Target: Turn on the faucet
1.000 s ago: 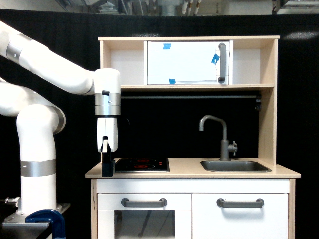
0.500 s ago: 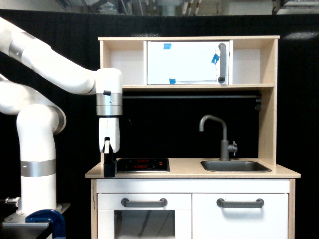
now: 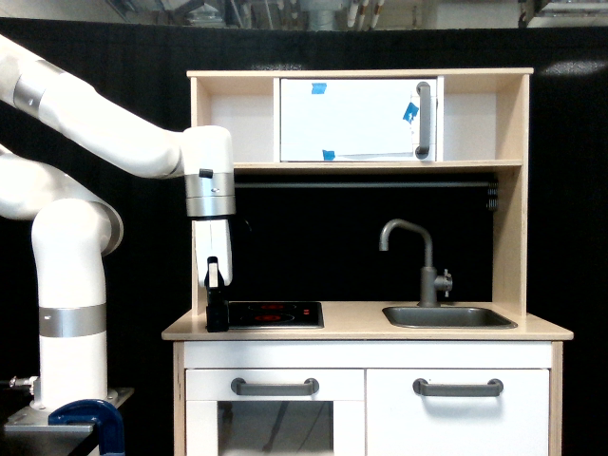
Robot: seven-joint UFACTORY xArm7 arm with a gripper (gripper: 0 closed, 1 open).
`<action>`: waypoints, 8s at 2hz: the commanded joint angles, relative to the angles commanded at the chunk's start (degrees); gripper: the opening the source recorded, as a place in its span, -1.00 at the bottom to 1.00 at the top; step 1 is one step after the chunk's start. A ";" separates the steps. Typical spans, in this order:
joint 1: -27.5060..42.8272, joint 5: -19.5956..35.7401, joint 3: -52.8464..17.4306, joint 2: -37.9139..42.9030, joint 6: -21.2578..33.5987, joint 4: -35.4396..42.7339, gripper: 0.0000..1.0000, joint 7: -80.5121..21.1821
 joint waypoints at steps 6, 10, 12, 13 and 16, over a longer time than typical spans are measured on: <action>36.16 60.08 -58.01 52.25 29.30 32.00 1.00 -129.61; 23.26 69.39 -51.21 55.37 39.93 28.02 1.00 -137.96; 20.80 70.30 -45.74 55.58 39.81 30.48 1.00 -135.77; 19.15 72.39 -42.27 56.96 39.66 33.01 1.00 -134.24; 24.56 88.11 -22.66 51.05 21.48 34.70 1.00 -124.81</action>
